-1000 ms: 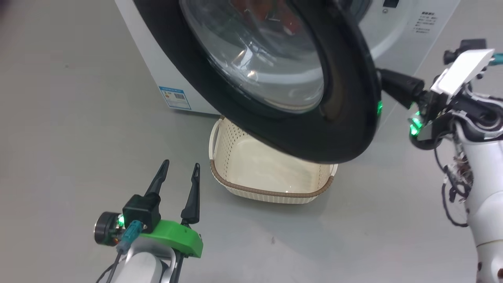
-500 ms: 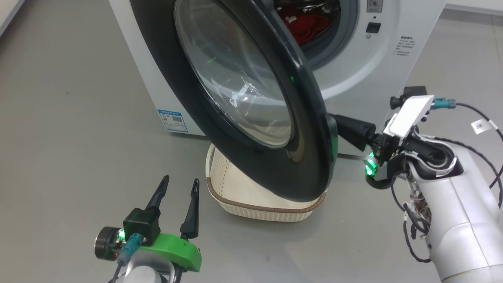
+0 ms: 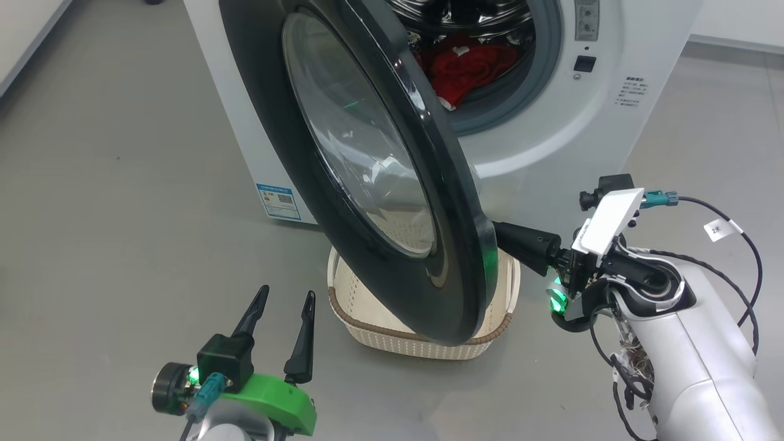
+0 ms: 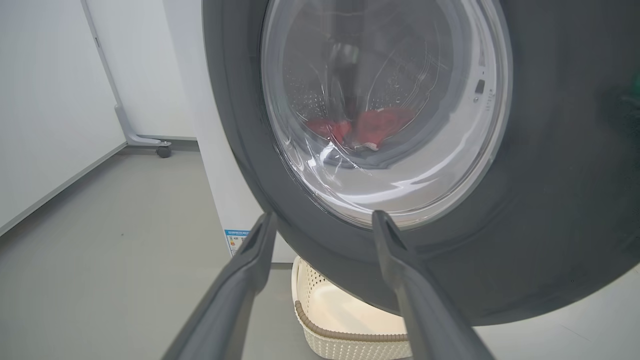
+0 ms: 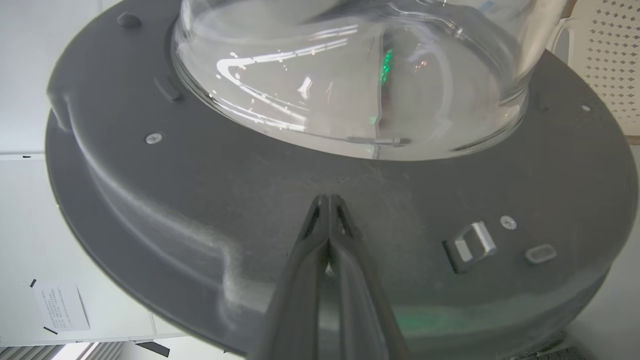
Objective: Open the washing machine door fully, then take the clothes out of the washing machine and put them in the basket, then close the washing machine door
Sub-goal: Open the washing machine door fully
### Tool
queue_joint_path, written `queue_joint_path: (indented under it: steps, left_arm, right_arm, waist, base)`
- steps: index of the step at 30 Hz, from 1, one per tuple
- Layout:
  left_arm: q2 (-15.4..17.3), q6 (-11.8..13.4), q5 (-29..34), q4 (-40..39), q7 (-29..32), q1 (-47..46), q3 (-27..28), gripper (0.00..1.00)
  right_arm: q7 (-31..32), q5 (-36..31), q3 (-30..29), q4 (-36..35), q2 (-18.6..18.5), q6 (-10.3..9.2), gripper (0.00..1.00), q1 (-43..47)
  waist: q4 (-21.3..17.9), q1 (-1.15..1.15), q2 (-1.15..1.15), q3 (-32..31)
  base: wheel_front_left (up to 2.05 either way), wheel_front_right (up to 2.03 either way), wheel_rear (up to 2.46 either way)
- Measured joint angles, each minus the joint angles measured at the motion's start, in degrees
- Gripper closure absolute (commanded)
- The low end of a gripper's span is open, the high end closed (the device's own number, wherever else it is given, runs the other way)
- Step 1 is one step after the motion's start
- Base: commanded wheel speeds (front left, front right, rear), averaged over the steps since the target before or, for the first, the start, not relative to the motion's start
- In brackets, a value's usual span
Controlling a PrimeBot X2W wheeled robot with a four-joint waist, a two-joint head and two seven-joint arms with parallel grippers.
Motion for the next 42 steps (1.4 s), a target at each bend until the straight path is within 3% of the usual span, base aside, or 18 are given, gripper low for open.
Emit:
queue_joint_path:
  steps: [18, 30, 42]
  left_arm:
    - [0.10, -0.23, -0.05, -0.24, 0.00, 0.68, -0.16, 0.00]
    - [0.12, -0.23, -0.16, -0.60, 0.00, 0.88, 0.13, 0.00]
    - [0.12, -0.21, -0.16, -1.12, 0.00, 1.22, 0.77, 0.00]
  right_arm:
    - [-1.16, 0.60, 6.94, -2.22, 0.38, 0.01, 1.00, 2.79]
    - [-2.74, 5.70, 14.28, -4.55, 0.31, 0.01, 1.00, 3.87]
    - [-5.58, 7.62, 17.93, -5.42, 0.33, 0.01, 1.00, 4.19]
  waist:
    - [3.17, 0.00, 0.00, -0.54]
    - [5.14, 0.00, 0.00, -0.58]
    - [5.65, 0.00, 0.00, -0.51]
  base:
    - [0.00, 0.00, 0.00]
    - [0.00, 0.00, 0.00]
    - [0.00, 0.00, 0.00]
